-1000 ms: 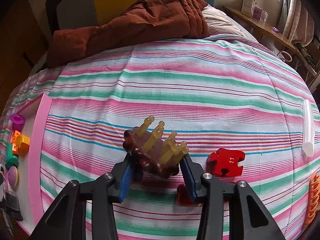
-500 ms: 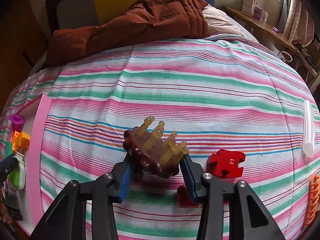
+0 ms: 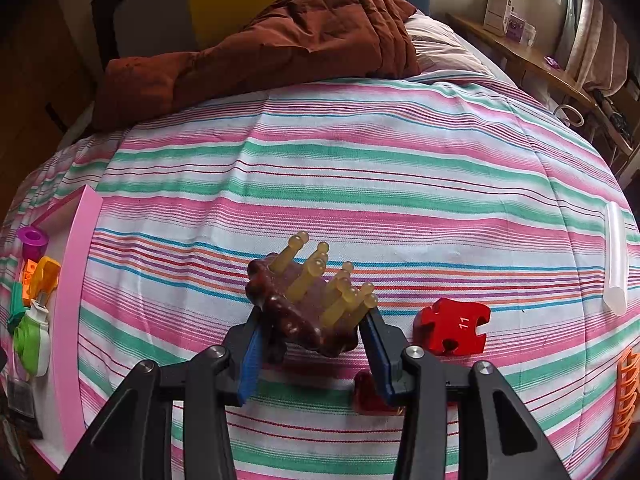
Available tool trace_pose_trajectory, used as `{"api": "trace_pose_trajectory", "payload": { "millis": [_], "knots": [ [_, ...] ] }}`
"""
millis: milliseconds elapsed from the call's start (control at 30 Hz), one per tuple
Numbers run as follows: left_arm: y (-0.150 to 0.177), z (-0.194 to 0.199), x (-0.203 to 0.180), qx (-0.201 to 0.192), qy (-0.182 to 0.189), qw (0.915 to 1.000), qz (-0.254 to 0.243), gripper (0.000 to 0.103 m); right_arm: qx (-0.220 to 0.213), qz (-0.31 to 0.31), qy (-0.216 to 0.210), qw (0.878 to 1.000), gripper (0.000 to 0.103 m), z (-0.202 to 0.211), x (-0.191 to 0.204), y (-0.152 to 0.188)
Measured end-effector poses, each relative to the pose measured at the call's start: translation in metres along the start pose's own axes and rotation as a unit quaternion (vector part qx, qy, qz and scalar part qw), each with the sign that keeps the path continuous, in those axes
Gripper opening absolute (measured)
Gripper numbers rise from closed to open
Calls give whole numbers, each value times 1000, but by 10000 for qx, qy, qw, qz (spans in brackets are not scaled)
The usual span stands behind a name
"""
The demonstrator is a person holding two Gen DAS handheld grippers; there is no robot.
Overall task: Organize rigid objects
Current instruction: 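Lower the green device into the tray and open the left gripper, then carry the brown spiky piece into the tray and open the right gripper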
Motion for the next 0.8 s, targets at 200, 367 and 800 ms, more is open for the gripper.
{"api": "trace_pose_trajectory", "payload": {
  "millis": [200,367,800],
  "knots": [
    [16,17,-6,-19,-108,9998,-173,53,-12,36,24,10000,45,0,1,0],
    [23,27,-8,-69,-181,9993,-306,53,-21,65,49,10000,45,1,1,1],
    [38,34,-11,-18,-211,9988,-452,54,10,-23,22,10000,45,1,1,1]
  ]
}}
Point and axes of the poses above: each gripper's, at about its wrist camera, not at the fingertips, and z roughly against the way its jaws point, x to its left, y to its underside, the point moved 5 cm from there along -z, roughly the way its jaws point, and after that the axes turned 12 degrees about -x, right-handed, at the moved point
